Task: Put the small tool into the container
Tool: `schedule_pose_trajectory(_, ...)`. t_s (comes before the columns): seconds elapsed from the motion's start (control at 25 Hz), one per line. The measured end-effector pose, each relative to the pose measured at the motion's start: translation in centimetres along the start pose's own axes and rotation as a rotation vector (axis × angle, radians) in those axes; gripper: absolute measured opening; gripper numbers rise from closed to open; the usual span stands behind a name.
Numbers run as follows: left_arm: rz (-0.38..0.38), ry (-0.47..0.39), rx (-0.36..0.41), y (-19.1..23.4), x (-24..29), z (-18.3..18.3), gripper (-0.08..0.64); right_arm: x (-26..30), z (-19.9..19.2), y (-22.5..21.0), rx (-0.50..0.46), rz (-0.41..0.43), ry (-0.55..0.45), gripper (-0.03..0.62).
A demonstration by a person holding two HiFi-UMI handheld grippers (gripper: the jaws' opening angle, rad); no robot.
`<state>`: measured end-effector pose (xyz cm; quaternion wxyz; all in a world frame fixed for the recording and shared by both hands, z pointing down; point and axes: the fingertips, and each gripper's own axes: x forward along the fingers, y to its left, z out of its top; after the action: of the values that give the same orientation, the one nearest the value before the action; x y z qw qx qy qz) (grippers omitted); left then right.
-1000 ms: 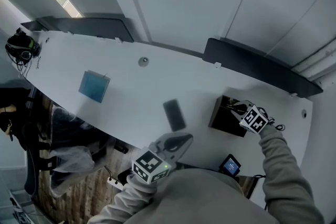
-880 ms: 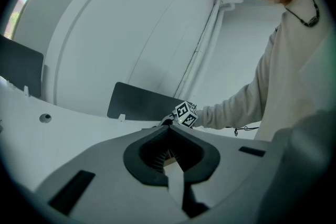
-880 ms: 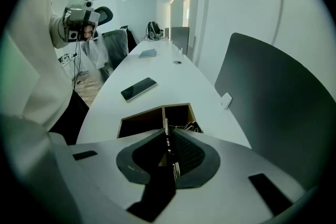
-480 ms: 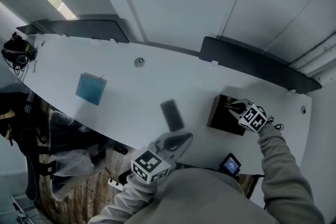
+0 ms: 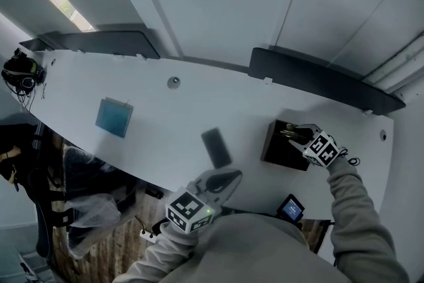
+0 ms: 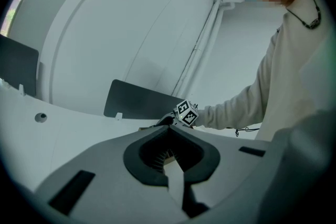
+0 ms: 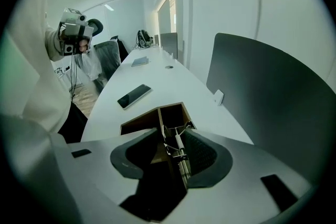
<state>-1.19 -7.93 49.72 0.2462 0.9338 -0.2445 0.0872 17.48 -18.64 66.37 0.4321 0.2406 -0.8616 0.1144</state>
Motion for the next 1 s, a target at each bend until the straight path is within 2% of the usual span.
schedule_pose_trajectory(0.16, -0.012, 0.001, 0.001, -0.3, 0.2, 0.0, 0.002, -0.9, 0.5, 0.0, 0.011, -0.018, -0.019, 0.167)
schedule_pose_trajectory(0.6, -0.060, 0.035, 0.005, -1.9, 1.0, -1.0, 0.002, -2.9, 0.9, 0.9, 0.020, -0.072, -0.057, 0.167)
schedule_pose_trajectory(0.76, -0.097, 0.047, 0.018, -3.1, 1.7, -1.0, 0.002, -4.4, 1.3, 2.2, -0.020, -0.082, -0.048, 0.167)
schedule_pose_trajectory(0.92, -0.118, 0.047, 0.039, -3.6, 2.3, -0.2, 0.002, -6.7, 2.0, 2.4, -0.034, -0.117, -0.083, 0.164)
schedule_pose_trajectory(1.0, -0.129, 0.044, 0.050, -3.8, 2.6, 0.3, 0.002, -8.2, 2.4, 2.2, -0.017, -0.146, -0.112, 0.142)
